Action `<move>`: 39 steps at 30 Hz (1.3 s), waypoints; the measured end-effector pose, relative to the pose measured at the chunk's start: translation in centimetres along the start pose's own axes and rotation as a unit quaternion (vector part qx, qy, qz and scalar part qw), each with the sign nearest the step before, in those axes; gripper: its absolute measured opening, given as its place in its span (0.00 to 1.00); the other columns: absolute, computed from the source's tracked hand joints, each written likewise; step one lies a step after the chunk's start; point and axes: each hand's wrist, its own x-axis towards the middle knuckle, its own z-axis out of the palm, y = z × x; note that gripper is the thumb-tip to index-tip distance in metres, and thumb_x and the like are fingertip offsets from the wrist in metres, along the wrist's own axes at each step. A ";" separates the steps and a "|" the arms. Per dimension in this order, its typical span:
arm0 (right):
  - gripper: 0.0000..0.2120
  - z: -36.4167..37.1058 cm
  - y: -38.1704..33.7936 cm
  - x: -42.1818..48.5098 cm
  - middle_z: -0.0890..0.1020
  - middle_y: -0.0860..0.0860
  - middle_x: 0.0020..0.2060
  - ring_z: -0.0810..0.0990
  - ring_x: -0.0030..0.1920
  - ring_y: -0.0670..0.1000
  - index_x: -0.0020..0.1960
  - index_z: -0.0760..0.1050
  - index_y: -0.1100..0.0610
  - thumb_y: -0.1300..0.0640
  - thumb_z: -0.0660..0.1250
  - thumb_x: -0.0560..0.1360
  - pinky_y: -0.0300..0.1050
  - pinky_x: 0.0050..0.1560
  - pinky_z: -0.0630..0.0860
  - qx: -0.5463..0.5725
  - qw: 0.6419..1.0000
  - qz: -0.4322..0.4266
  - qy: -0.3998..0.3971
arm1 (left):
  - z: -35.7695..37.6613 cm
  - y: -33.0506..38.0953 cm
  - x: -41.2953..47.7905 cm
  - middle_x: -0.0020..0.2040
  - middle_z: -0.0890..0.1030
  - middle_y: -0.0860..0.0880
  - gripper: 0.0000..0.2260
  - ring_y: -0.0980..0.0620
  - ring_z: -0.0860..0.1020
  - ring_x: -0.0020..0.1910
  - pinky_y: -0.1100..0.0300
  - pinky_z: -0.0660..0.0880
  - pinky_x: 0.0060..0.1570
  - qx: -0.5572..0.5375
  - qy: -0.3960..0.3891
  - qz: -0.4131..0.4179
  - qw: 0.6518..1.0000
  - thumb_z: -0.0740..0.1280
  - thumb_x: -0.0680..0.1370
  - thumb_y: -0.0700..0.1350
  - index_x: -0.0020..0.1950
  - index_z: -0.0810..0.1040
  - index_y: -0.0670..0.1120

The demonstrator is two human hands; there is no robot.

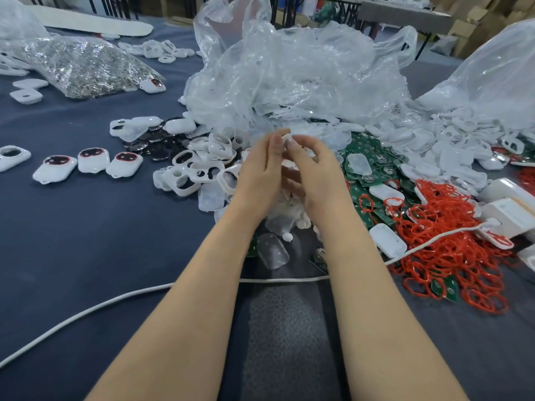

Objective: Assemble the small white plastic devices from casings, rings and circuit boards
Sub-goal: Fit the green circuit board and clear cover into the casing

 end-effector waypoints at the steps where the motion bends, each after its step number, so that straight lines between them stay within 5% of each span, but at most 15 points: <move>1: 0.05 -0.1 0.0 0.0 0.82 0.56 0.52 0.83 0.46 0.54 0.51 0.75 0.52 0.53 0.66 0.77 0.46 0.42 0.80 0.005 1.000 0.003 0.008 | 0.1 -0.1 -0.1 0.49 0.78 0.61 0.15 0.71 0.77 0.47 0.73 0.72 0.49 0.002 -0.001 0.002 1.000 0.52 0.85 0.47 0.65 0.74 0.47; 5: 0.05 -0.4 -0.3 -0.1 0.83 0.55 0.47 0.82 0.42 0.49 0.53 0.79 0.56 0.60 0.65 0.78 0.37 0.37 0.78 0.059 0.998 0.015 0.009 | 0.5 -0.4 -0.3 0.50 0.76 0.61 0.14 0.63 0.76 0.51 0.62 0.72 0.57 0.021 -0.008 0.010 1.000 0.53 0.84 0.44 0.66 0.73 0.48; 10: 0.11 -0.8 -0.3 -0.1 0.83 0.56 0.47 0.83 0.44 0.49 0.58 0.79 0.61 0.62 0.65 0.78 0.36 0.39 0.78 0.061 0.998 0.015 -0.001 | 0.6 -0.8 -0.3 0.51 0.76 0.60 0.14 0.59 0.76 0.53 0.60 0.73 0.57 0.044 -0.019 0.019 0.999 0.52 0.84 0.45 0.67 0.72 0.50; 15: 0.06 -1.1 0.0 0.1 0.85 0.56 0.43 0.85 0.42 0.48 0.50 0.81 0.59 0.62 0.66 0.77 0.36 0.40 0.78 0.045 0.999 -0.009 -0.006 | 0.5 -0.9 -0.3 0.50 0.78 0.60 0.14 0.61 0.77 0.52 0.61 0.73 0.56 0.045 -0.030 0.016 0.998 0.53 0.84 0.45 0.66 0.73 0.49; 25: 0.06 -0.7 1.0 0.4 0.85 0.56 0.38 0.84 0.39 0.52 0.50 0.81 0.59 0.62 0.67 0.75 0.51 0.46 0.81 -0.054 0.993 -0.077 0.071 | 0.5 -0.4 -0.7 0.52 0.80 0.52 0.14 0.56 0.78 0.52 0.65 0.73 0.54 0.118 -0.015 0.073 0.990 0.56 0.84 0.44 0.68 0.73 0.46; 29: 0.11 0.0 0.6 0.0 0.85 0.58 0.46 0.84 0.51 0.57 0.59 0.79 0.59 0.60 0.65 0.78 0.54 0.55 0.80 -0.013 0.997 -0.078 -0.014 | 0.4 -0.3 -0.4 0.53 0.79 0.54 0.12 0.58 0.78 0.54 0.66 0.73 0.56 0.008 0.016 0.017 1.000 0.55 0.84 0.46 0.64 0.73 0.48; 39: 0.09 0.0 0.4 -0.2 0.82 0.53 0.47 0.81 0.49 0.51 0.56 0.78 0.54 0.56 0.67 0.77 0.46 0.52 0.79 -0.169 0.972 -0.159 0.042 | -0.1 0.0 0.3 0.54 0.81 0.42 0.11 0.48 0.82 0.52 0.58 0.79 0.51 -0.224 -0.003 -0.089 0.971 0.56 0.84 0.43 0.55 0.78 0.48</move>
